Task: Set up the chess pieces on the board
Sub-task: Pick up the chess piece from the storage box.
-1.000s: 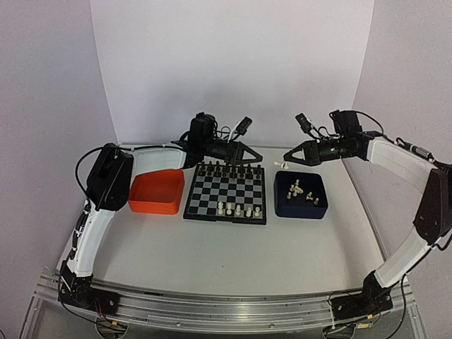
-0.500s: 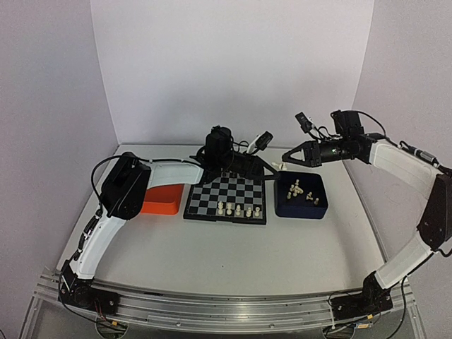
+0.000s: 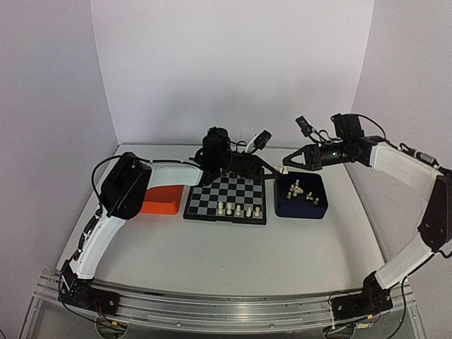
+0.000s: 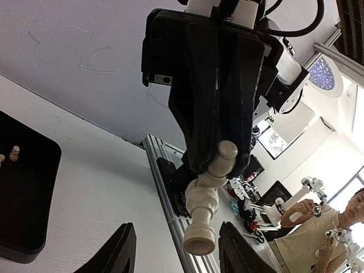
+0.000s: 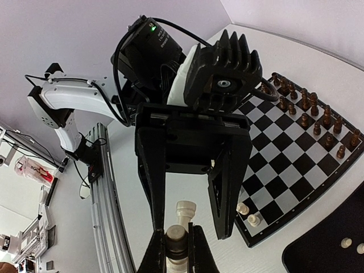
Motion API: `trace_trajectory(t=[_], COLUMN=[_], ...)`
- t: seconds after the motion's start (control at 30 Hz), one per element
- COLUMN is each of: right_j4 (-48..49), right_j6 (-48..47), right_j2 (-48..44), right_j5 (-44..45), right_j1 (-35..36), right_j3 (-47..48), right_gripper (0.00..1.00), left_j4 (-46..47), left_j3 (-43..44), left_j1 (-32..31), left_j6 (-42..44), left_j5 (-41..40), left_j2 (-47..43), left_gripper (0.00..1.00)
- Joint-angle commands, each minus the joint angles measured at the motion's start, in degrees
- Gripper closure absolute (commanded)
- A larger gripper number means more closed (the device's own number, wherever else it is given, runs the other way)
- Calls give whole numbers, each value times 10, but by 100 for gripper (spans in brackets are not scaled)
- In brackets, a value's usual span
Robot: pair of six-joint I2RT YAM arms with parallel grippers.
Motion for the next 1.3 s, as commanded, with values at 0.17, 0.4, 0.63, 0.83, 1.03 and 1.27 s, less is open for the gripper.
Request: trace_trajectory(t=[0.17, 0.4, 0.63, 0.83, 1.03, 1.27], right_j4=[3, 3, 3, 2, 2, -2], right_j6=[-6, -3, -1, 1, 0, -3], right_j2=[-9, 2, 8, 10, 14, 26], right_j5=[2, -5, -14, -26, -27, -23], right_j1=[2, 2, 2, 3, 5, 8], right_j3=[-5, -4, -1, 0, -3, 0], right_gripper=[100, 100, 100, 100, 100, 100], left_j4=[82, 73, 63, 64, 73, 67], left_j3=[-6, -4, 3, 10, 14, 24], left_j1=[0, 0, 0, 0, 0, 0], left_j6=[-47, -49, -49, -53, -57, -61], left_j5=[8, 8, 7, 8, 10, 9], left_j2=[-25, -26, -22, -17, -16, -10], left_gripper=[57, 63, 69, 68, 65, 72])
